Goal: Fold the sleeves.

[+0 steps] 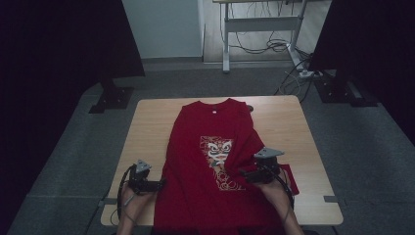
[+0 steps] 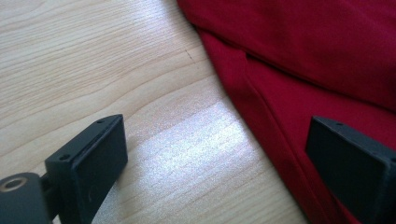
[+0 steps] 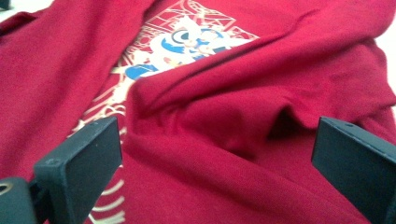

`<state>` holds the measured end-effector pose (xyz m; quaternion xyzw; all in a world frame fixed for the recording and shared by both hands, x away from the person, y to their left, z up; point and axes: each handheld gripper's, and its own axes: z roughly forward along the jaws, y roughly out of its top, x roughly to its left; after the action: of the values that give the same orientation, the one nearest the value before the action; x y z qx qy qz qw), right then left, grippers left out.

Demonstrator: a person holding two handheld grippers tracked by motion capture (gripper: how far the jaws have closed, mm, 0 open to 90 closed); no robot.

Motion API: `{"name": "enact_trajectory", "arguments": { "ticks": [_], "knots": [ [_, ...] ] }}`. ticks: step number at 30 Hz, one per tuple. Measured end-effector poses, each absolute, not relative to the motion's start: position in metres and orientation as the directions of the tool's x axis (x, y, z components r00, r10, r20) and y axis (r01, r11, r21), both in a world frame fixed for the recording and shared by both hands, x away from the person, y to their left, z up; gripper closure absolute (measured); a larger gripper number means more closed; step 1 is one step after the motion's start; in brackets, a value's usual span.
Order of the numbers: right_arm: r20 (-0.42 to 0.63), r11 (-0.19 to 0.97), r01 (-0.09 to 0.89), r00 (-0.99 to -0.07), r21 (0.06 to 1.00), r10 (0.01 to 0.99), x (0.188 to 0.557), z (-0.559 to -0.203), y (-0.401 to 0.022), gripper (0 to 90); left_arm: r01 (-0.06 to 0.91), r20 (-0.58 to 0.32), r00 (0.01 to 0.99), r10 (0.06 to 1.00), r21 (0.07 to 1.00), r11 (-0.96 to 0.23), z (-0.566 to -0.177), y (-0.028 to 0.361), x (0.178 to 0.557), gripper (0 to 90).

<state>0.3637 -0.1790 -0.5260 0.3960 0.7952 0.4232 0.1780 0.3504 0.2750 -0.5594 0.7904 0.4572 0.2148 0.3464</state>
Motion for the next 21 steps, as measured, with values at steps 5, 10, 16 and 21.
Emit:
{"name": "enact_trajectory", "arguments": {
  "ticks": [5,10,16,21],
  "knots": [
    [0.05,0.295,0.486,-0.578,0.823,0.814,0.359,-0.522,-0.198,5.0,0.574,0.023,0.49,0.871,0.744,-0.342,-0.559,0.275,0.35,6.3],
    [0.042,0.282,0.483,-0.556,0.829,0.83,0.357,-0.518,-0.212,8.4,0.574,0.024,0.49,0.871,0.744,-0.343,-0.559,0.275,0.351,6.2],
    [0.032,0.268,0.497,-0.515,0.825,0.857,0.354,-0.516,-0.235,12.2,0.574,0.024,0.49,0.872,0.744,-0.343,-0.559,0.275,0.351,6.2],
    [0.037,0.248,0.534,-0.467,0.808,0.884,0.353,-0.522,-0.26,21.0,0.574,0.024,0.49,0.872,0.744,-0.343,-0.559,0.275,0.351,6.2]
  ]
}}
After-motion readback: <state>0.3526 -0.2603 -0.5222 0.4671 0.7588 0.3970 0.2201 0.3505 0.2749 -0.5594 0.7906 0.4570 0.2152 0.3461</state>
